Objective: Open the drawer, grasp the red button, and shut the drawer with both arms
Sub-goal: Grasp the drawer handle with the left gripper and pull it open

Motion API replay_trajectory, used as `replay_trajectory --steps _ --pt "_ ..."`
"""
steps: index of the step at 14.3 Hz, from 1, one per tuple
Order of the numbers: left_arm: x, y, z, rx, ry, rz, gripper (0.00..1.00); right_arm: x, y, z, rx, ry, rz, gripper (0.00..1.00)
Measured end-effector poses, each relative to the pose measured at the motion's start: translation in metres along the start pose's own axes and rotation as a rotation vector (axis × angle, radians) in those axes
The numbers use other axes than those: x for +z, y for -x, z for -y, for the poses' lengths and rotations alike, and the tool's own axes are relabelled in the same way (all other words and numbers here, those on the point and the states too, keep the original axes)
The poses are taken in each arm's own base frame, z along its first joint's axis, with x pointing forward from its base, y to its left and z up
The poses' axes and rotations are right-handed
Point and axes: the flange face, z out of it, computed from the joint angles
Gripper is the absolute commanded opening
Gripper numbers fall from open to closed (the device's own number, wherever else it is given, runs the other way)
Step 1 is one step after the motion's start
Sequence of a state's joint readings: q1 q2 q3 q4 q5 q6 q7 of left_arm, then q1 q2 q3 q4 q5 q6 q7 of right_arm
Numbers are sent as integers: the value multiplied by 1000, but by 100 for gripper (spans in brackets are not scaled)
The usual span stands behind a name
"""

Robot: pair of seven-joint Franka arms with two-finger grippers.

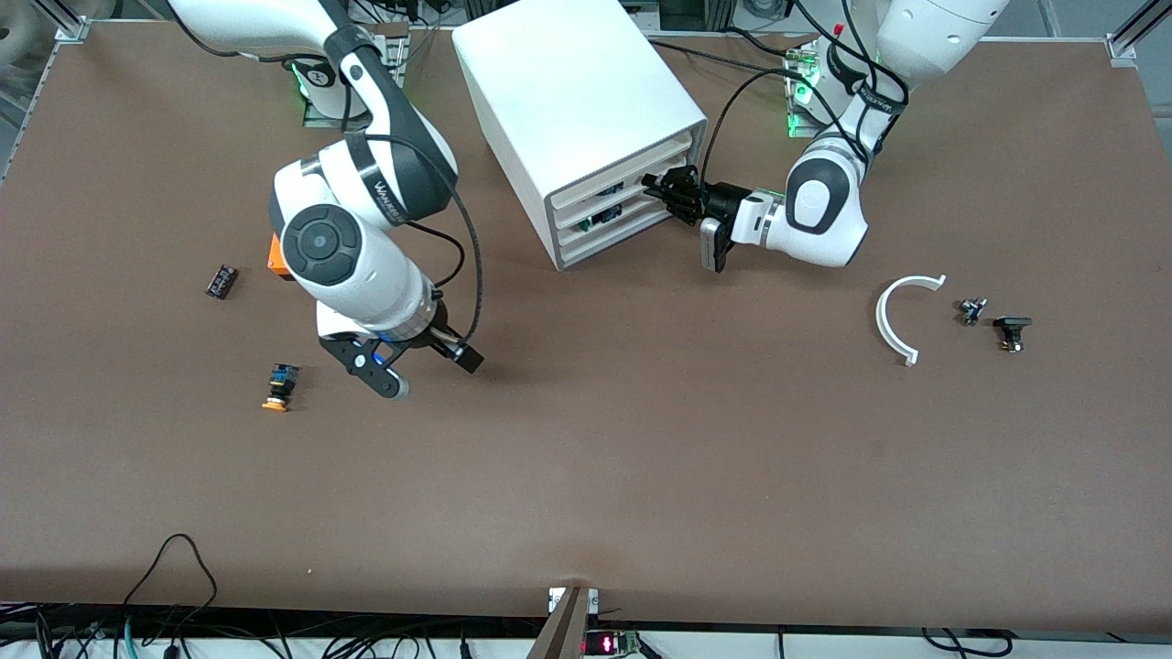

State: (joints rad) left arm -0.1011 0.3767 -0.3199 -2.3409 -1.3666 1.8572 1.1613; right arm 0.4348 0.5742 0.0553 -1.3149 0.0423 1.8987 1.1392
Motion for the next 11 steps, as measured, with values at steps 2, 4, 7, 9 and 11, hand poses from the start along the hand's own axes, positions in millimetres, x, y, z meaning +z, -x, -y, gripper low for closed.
replay_trajectory --steps 2,4,7,9,11 --pt "-1 0 0 7 3 -2 0 -2 6 11 34 -23 11 99" --pt "-5 -1 1 7 2 -10 0 -7 12 22 82 -49 18 99" --pt "-23 -9 2 21 -12 -35 0 -15 26 40 149 -84 13 99" --pt "-44 -19 3 51 -42 -36 0 -20 37 50 177 -114 8 99" --pt "-71 -33 6 78 -71 -41 0 -24 47 58 199 -144 4 99"
